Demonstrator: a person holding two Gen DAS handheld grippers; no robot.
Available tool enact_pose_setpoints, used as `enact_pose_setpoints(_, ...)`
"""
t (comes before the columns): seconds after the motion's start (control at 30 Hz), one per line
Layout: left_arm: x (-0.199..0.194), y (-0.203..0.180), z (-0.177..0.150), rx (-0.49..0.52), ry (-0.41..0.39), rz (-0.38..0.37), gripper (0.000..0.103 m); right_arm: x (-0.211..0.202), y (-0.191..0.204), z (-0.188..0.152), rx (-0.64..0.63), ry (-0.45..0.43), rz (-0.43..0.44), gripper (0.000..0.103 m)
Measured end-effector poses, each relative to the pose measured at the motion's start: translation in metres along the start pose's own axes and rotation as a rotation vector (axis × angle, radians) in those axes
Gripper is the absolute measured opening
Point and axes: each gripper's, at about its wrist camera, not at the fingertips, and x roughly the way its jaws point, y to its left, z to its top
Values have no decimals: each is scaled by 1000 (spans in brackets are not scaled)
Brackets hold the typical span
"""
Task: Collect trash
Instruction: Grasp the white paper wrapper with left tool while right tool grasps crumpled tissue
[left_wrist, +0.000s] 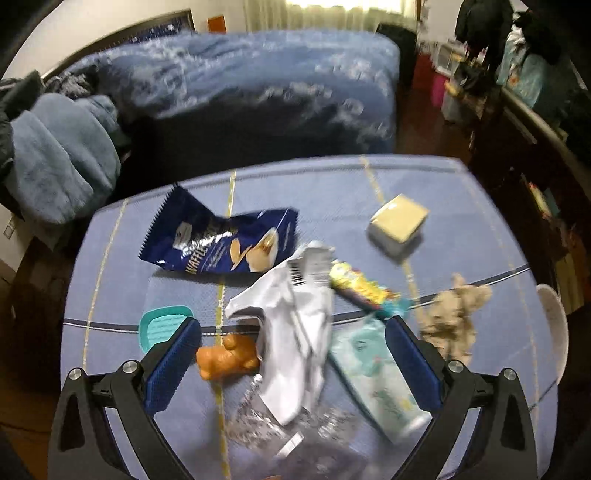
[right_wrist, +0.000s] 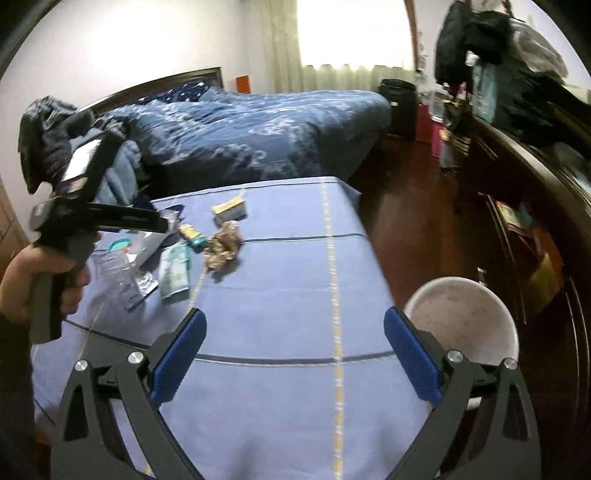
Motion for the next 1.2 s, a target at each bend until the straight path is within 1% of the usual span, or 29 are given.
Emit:
enact_pose_setpoints(0.13, 20, 5, 8, 10, 37, 9, 98, 11, 14, 9, -26, 4, 11, 97)
enact_pose_setpoints(0.2, 27, 9, 12, 6, 43, 0, 87, 18, 21, 14, -39, 5, 26, 97)
enact_pose_setpoints(0.23, 29, 11, 10, 1, 44, -11, 73, 22, 25, 17, -46, 7, 34, 97)
enact_pose_setpoints(0.27, 30, 13, 10, -3, 46, -21, 64, 27, 29, 21, -50, 7, 42, 97)
enact_pose_setpoints(0.37, 26, 17, 7, -4, 7, -33, 61, 41, 38, 29, -52, 14, 52, 97)
enact_pose_setpoints(0.43, 18, 16, -1, -9, -32, -30, 60, 55, 43, 37, -47, 27, 63, 97)
enact_pose_setpoints(0.6, -8, 30, -5, -35, -135, -31, 60, 98, 53, 55, -16, 87, 67, 96)
enact_pose_setpoints(0.67, -18, 37, -7, -53, -169, -42, 60, 115, 56, 61, 1, 109, 66, 94)
enact_pose_setpoints(0.73, -26, 45, -8, -72, -190, -52, 60, 130, 59, 65, 13, 137, 60, 86)
enact_pose_setpoints(0.87, -33, 57, -11, -99, -217, -78, 62, 158, 67, 69, 4, 193, 24, 77)
enact_pose_setpoints(0.9, -34, 59, -13, -104, -220, -82, 62, 164, 69, 68, -2, 206, 19, 72)
enact_pose_setpoints(0.97, -33, 64, -15, -114, -220, -89, 62, 172, 71, 66, -6, 233, 11, 61)
enact_pose_setpoints(1.0, -33, 66, -17, -119, -219, -94, 62, 176, 72, 65, -5, 247, 17, 49)
enact_pose_setpoints(1.03, -33, 68, -19, -124, -219, -98, 62, 179, 72, 65, -1, 254, 21, 39)
enact_pose_setpoints(1.1, -35, 73, -22, -135, -224, -100, 62, 176, 73, 64, -20, 231, -9, 24)
enact_pose_setpoints(1.2, -38, 77, -25, -153, -233, -104, 62, 169, 72, 65, -22, 211, -12, 24)
